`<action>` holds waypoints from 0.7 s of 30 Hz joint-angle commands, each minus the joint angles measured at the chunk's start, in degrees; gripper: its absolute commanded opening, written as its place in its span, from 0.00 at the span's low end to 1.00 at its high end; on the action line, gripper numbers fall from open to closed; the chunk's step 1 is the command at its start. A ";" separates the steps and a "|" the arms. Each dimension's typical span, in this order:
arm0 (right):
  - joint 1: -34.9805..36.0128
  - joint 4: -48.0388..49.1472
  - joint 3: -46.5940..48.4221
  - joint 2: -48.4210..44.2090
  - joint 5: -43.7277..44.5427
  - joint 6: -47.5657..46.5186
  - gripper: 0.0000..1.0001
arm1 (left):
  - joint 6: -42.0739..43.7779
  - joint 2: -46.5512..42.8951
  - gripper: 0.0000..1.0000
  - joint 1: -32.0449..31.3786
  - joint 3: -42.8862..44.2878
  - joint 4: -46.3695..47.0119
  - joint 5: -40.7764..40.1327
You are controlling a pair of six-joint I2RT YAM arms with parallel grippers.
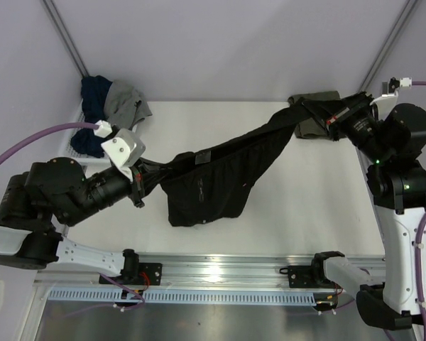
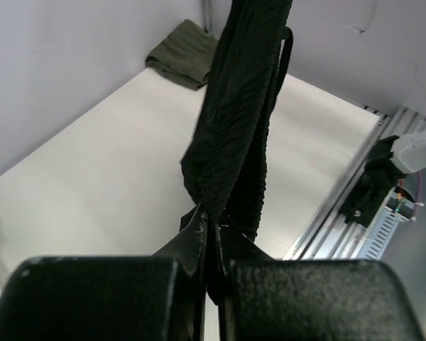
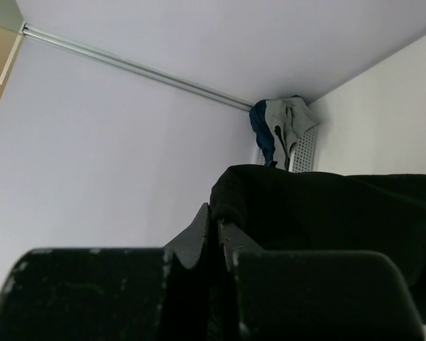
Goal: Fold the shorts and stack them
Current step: Flatten the shorts out
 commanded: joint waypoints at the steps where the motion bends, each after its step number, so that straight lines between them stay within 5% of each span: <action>1: -0.29 3.68 1.71 -3.59 9.56 -2.11 0.00 | 4.00 -3.99 0.00 0.28 -0.42 4.81 5.65; 14: -0.81 0.16 -0.04 -20.30 17.73 -6.07 0.00 | 9.09 -5.75 0.00 0.19 -3.68 11.24 24.47; 21: -1.78 -1.24 -0.66 -18.04 17.74 -6.95 0.00 | 10.95 -4.60 0.00 0.28 -6.30 13.60 19.14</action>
